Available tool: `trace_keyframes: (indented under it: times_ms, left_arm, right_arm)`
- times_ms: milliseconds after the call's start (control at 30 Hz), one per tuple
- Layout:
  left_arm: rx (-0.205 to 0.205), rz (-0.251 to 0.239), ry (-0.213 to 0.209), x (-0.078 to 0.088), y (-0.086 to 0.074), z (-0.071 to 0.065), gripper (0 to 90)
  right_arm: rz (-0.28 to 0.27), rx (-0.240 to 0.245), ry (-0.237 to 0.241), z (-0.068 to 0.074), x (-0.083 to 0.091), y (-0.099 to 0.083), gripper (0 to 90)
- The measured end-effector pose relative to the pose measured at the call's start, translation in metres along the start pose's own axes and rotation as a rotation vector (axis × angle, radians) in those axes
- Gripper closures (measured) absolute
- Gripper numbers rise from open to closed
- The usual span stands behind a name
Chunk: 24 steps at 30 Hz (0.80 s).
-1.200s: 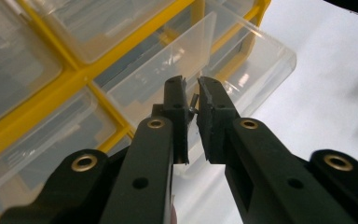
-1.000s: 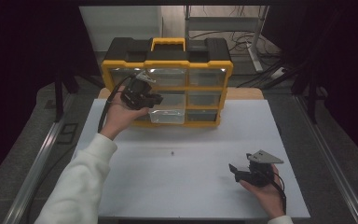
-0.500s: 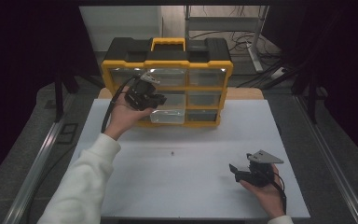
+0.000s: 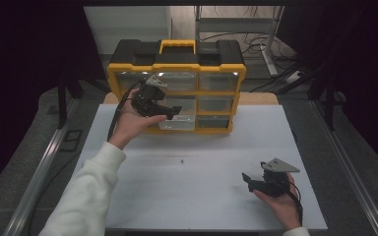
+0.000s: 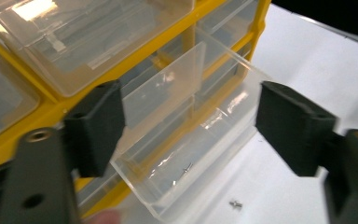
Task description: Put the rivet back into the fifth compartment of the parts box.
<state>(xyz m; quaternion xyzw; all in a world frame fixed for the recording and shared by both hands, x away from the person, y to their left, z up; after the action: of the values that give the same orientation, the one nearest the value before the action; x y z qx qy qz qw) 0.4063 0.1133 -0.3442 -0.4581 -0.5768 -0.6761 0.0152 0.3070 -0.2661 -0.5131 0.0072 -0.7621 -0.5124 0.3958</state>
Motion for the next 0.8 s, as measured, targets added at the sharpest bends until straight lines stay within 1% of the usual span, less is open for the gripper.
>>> trace_keyframes:
  times_ms: [100,167,233,333,367,400,467,533,700,800]
  left_arm:
    - [0.001,-0.007,0.014,0.005,-0.004,0.000,17.0]
    - [0.015,-0.002,0.001,0.008,-0.007,0.001,15.4]
    - [0.018,-0.001,0.007,0.011,-0.012,0.002,14.2]
    - [0.034,0.001,0.007,0.015,-0.020,0.005,13.1]
    - [0.042,0.008,0.017,0.017,-0.024,0.007,12.7]
    - [0.052,0.011,0.018,0.019,-0.028,0.008,12.6]
    - [0.072,0.012,0.001,0.022,-0.035,0.012,12.0]
    - [0.083,0.010,-0.001,0.024,-0.041,0.014,12.2]
    - [0.078,0.014,0.009,0.025,-0.058,0.020,12.5]
    - [0.084,0.019,0.000,0.023,-0.065,0.023,13.5]
  right_arm:
    - [0.000,0.003,-0.001,0.000,0.000,0.000,19.3]
    - [0.000,0.001,0.000,0.000,0.000,0.000,19.3]
    - [-0.001,-0.001,0.000,0.000,0.000,0.000,19.3]
    - [0.000,0.002,0.000,0.001,0.000,0.001,19.3]
    - [0.001,0.002,-0.001,0.001,0.000,0.001,19.3]
    - [0.001,0.002,-0.001,0.002,0.000,0.001,19.3]
    - [0.000,0.002,-0.001,0.002,0.000,0.001,19.4]
    - [0.001,0.003,-0.001,0.002,0.000,0.001,19.3]
    - [0.003,0.007,-0.001,0.002,-0.001,0.001,19.3]
    - [0.003,0.006,-0.003,0.002,-0.001,0.001,19.3]
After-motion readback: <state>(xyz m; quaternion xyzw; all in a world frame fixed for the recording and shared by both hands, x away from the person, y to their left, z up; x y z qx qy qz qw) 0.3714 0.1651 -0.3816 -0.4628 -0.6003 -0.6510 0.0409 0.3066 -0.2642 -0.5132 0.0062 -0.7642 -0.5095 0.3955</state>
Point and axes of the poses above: each handheld gripper's, and its own axes: x roughly backward along the jaws, y roughly out of its top, z roughly to its left, the point moved 2 cm from there along -x, roughly forward along the jaws, and after that the axes turned 8 degrees about x, right-handed, at the moved point
